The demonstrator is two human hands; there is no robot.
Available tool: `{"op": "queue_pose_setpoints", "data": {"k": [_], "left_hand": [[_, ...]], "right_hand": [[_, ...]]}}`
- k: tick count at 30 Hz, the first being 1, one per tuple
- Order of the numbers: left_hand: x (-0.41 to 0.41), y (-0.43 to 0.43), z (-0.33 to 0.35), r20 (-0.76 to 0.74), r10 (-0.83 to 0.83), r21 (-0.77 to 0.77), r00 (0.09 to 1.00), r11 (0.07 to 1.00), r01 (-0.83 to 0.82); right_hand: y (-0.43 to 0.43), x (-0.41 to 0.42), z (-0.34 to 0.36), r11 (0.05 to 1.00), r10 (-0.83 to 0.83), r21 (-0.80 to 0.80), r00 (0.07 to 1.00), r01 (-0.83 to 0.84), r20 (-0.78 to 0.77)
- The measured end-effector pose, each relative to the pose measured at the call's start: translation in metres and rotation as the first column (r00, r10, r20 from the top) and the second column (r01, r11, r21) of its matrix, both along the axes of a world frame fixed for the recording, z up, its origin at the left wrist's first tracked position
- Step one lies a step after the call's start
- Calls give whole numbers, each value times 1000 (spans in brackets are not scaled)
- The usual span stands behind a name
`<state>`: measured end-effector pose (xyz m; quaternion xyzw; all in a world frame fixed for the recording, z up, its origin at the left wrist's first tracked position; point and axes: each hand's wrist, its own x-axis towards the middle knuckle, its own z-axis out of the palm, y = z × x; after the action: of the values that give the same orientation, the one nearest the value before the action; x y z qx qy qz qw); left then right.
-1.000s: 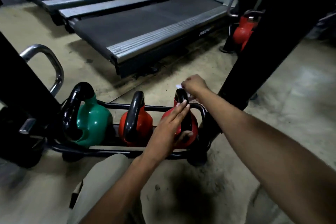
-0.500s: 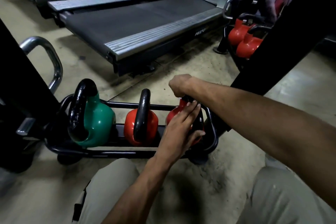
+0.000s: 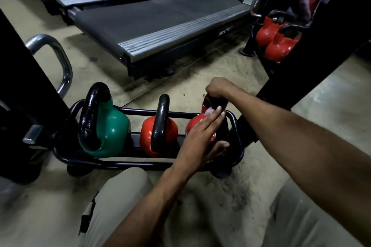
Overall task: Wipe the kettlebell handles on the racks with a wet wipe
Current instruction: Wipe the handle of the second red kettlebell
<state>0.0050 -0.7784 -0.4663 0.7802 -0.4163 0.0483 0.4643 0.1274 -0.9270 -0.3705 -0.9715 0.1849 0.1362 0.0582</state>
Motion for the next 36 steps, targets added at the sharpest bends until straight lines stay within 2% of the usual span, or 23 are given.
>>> {"op": "queue_pose_setpoints", "data": {"k": [1, 2, 3, 4, 5, 6, 9, 10, 12, 13, 14, 16, 19, 21, 22, 23, 25, 27, 29, 31, 33, 35, 36], "left_hand": [[1, 1, 0, 5, -1, 8, 1000, 1000, 1], [2, 2, 0, 10, 0, 19, 1000, 1000, -1], [2, 2, 0, 12, 6, 35, 1000, 999, -7], [2, 2, 1, 8, 16, 52, 1000, 999, -17], [2, 2, 2, 3, 26, 67, 1000, 997, -26], [1, 2, 3, 1, 35, 78, 999, 996, -35], [-2, 2, 7, -6, 49, 90, 999, 995, -48], [-3, 2, 8, -8, 48, 91, 999, 995, -47], [-5, 4, 10, -3, 57, 112, 998, 992, -56], [-8, 5, 10, -5, 66, 129, 998, 990, -65], [-11, 6, 10, -13, 71, 151, 997, 986, -69], [-16, 5, 11, -31, 75, 205, 997, 977, -67], [-21, 3, 13, -27, 85, 247, 996, 966, -75], [-21, 4, 15, 1, 91, 264, 996, 960, -88], [-21, 5, 15, 10, 90, 262, 996, 961, -89], [-21, 5, 16, 13, 89, 258, 996, 962, -90], [-22, 7, 16, 21, 93, 259, 995, 961, -95], [-23, 7, 17, 29, 99, 264, 995, 959, -103], [-21, 6, 18, 31, 104, 277, 994, 955, -108], [-20, 6, 18, 29, 103, 293, 994, 950, -107], [-19, 8, 19, 22, 92, 292, 995, 952, -95], [-19, 10, 21, 19, 79, 295, 997, 952, -81], [-18, 10, 21, 19, 77, 306, 997, 949, -79]], "right_hand": [[-8, -6, -7, 981, -88, 172, 996, 87, 2], [-14, -12, -17, 860, -257, 454, 966, 232, -6], [-17, -19, -29, 565, -437, 751, 896, 342, -79], [-18, -29, -38, 188, -546, 904, 806, 383, -228], [-19, -38, -45, -136, -556, 926, 746, 353, -366], [-22, -44, -53, -312, -537, 892, 714, 327, -449], [-24, -54, -52, -524, -470, 810, 704, 263, -532], [-25, -57, -47, -534, -479, 806, 693, 256, -538], [-32, -53, -50, -488, -517, 838, 692, 246, -504], [-34, -50, -52, -413, -558, 881, 699, 233, -447], [-37, -47, -55, -292, -619, 928, 693, 232, -368], [-42, -41, -61, 29, -693, 964, 700, 265, -171], [-39, -33, -42, 418, -627, 877, 774, 238, 89], [-29, -25, -20, 725, -339, 684, 907, 82, 251], [-23, -22, -8, 861, -97, 505, 957, -56, 272], [-16, -20, 0, 933, 144, 294, 964, -208, 224], [-1, -18, 8, 894, 447, -39, 895, -447, -9], [12, -18, 10, 811, 524, -199, 834, -551, -172], [20, -17, 11, 776, 520, -275, 822, -568, -231], [24, -15, 10, 781, 509, -300, 836, -548, -205], [20, -11, 10, 855, 437, -258, 893, -449, -107], [9, -11, 11, 949, 291, -129, 957, -289, 2], [-1, -12, 10, 983, 184, -7, 981, -184, 54]]}}
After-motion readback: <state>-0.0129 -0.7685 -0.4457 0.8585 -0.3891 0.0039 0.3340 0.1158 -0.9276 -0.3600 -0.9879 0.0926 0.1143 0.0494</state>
